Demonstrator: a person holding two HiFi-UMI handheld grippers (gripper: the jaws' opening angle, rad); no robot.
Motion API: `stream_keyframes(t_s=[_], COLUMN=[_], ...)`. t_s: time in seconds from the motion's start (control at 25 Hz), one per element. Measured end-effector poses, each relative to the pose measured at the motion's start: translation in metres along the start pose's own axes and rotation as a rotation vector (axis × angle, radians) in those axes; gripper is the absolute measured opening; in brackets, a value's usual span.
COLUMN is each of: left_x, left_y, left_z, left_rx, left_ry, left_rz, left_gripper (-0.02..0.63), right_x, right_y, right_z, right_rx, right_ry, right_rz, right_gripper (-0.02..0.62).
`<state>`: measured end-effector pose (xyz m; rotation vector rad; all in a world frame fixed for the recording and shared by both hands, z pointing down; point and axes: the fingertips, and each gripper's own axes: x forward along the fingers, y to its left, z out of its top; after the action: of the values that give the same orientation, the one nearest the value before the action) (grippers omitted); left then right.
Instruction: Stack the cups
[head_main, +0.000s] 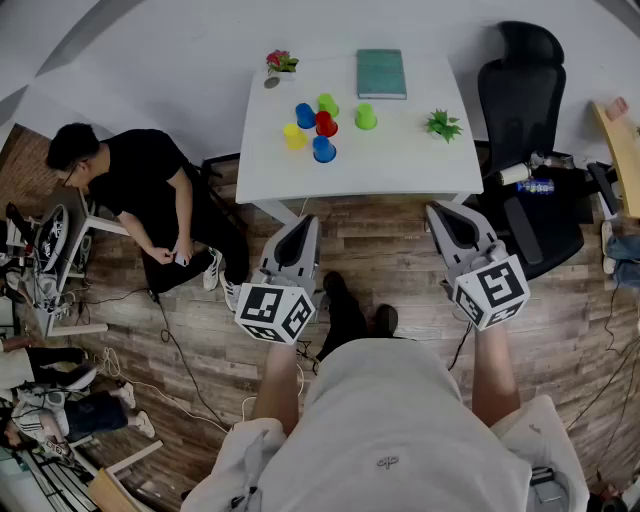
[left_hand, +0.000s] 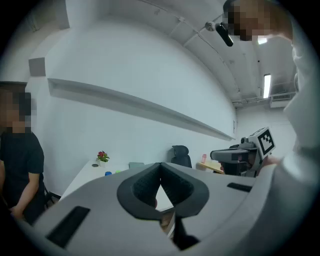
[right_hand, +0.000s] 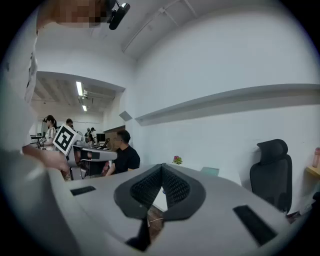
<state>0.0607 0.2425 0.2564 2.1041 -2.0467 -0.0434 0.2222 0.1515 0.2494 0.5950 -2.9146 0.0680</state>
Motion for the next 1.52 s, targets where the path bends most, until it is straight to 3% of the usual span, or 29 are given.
stream_keyframes(t_s=[0.76,1.52], left_x=[0.004,0.072], left_y=[0.006,0.077], left_z=[-0.01,0.012], left_rx=[0.011,0.036], left_ry=[0.036,0.053], left_rz=[0.006,-0.062], left_gripper=[0.02,0.021], right_x=[0.01,0.104], right_y=[0.001,-0.019], right_z=[-0.007,0.016], right_rx=[0.045,0.028], right_ry=[-0.025,0.003], right_rz=[0.021,0.003], right_gripper=[0.006,0.006])
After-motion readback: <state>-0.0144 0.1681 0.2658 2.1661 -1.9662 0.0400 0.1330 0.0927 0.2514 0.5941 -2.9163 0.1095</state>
